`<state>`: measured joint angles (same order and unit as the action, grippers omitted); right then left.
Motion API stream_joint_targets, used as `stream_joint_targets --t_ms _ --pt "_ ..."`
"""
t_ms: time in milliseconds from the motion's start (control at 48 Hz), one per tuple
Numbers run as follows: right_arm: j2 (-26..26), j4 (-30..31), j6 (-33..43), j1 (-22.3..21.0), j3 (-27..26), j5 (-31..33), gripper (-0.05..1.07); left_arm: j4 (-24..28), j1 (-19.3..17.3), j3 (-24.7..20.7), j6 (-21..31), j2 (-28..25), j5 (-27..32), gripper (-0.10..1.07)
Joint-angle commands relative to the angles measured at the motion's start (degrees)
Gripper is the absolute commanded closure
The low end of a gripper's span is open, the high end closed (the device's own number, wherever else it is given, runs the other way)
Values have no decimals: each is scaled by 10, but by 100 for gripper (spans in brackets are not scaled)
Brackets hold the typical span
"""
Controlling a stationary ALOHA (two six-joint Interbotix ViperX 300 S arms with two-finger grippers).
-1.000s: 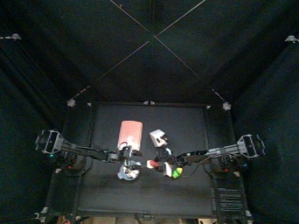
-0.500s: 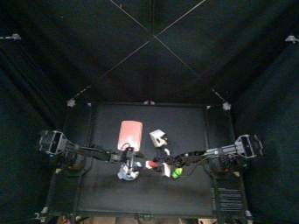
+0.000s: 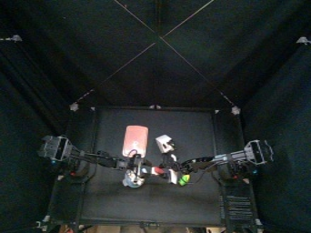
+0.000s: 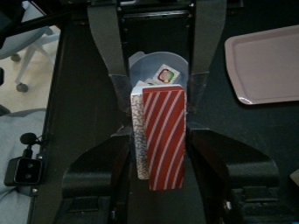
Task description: Hand over salmon sushi
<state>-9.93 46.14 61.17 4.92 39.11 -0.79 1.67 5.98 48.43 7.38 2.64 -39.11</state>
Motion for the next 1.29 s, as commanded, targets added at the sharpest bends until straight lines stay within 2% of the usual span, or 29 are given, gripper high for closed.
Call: stream_joint_targets --t_ms 0,188,292,583,708,1271 --pt "-8 1 0 -2 -14 -3 47 8 -1 -13 0 3 -5 18" --pt "-7 -3 1 -2 -14 -2 46 26 -2 -13 -1 4 -7 32" --pt "-6 -3 4 -2 -13 -2 42 34 -4 -13 -1 4 -7 40" --pt "-6 -11 6 -2 -16 -2 10 33 -7 -8 -1 7 -7 45" --pt "-10 -21 5 -2 -14 -2 1 33 -11 0 -1 14 -7 45" --pt "-18 -22 6 -2 -15 -2 0 32 -25 41 -2 54 -8 45"
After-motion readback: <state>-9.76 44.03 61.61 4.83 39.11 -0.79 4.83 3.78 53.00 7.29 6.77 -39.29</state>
